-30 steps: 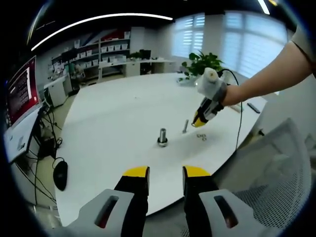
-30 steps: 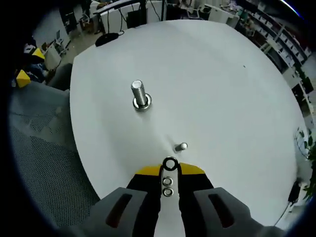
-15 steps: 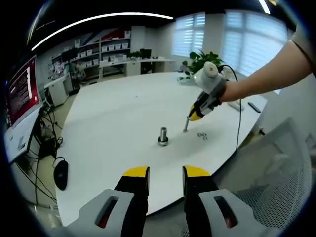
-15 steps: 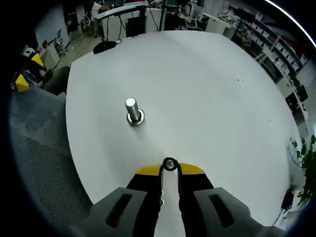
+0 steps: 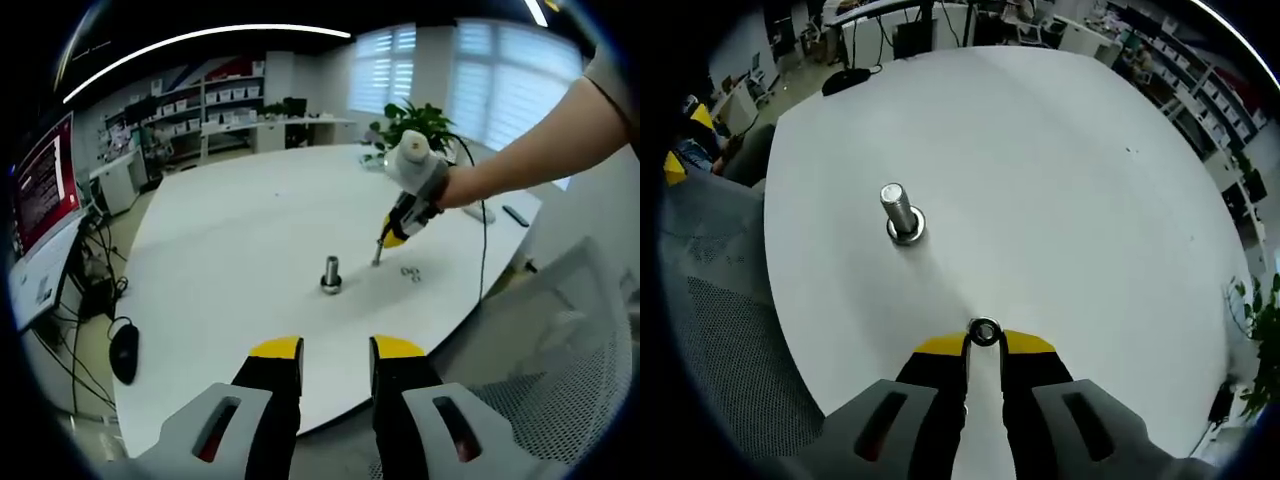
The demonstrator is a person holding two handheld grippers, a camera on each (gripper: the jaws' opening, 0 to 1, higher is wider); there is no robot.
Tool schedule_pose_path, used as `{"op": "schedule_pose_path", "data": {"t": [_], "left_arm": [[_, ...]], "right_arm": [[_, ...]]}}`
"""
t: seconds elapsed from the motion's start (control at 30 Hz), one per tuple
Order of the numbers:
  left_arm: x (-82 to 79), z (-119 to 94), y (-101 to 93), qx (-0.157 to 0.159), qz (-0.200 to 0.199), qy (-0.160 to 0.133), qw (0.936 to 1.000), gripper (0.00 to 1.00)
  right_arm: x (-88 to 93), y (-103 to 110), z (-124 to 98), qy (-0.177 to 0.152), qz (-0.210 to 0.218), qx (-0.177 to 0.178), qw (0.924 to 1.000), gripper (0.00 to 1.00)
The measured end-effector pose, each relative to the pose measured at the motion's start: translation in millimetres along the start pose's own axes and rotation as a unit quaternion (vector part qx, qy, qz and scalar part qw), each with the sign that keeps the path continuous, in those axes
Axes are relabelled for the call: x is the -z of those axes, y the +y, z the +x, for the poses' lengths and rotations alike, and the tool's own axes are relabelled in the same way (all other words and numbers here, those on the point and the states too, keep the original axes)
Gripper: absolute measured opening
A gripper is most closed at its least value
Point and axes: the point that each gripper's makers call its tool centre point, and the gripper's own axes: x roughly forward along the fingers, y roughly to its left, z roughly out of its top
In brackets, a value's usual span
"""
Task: Place the washer onto the threaded stud by aligning its center hole with the stud, sliding it down to the base, and recovering from edge contact or off-axis alignment until the washer reaches the visible bottom stop.
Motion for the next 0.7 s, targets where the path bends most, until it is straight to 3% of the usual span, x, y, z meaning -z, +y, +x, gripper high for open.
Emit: {"op": "schedule_pose_path", "data": {"t": [0.57,0.7], "left_arm": [[3.2,1,2.0,-0.006,-0.001,0.009,0.9999,0.24],[3.4,1,2.4,-0.008,-0.002,0.009,0.9999,0.23]], "right_arm": [[23.8,8,40,0.046,0.027,-0.019,0.9984,0.10],[21.2,9,38,0.033,0.030,-0.020,0.9988,0.11]]}}
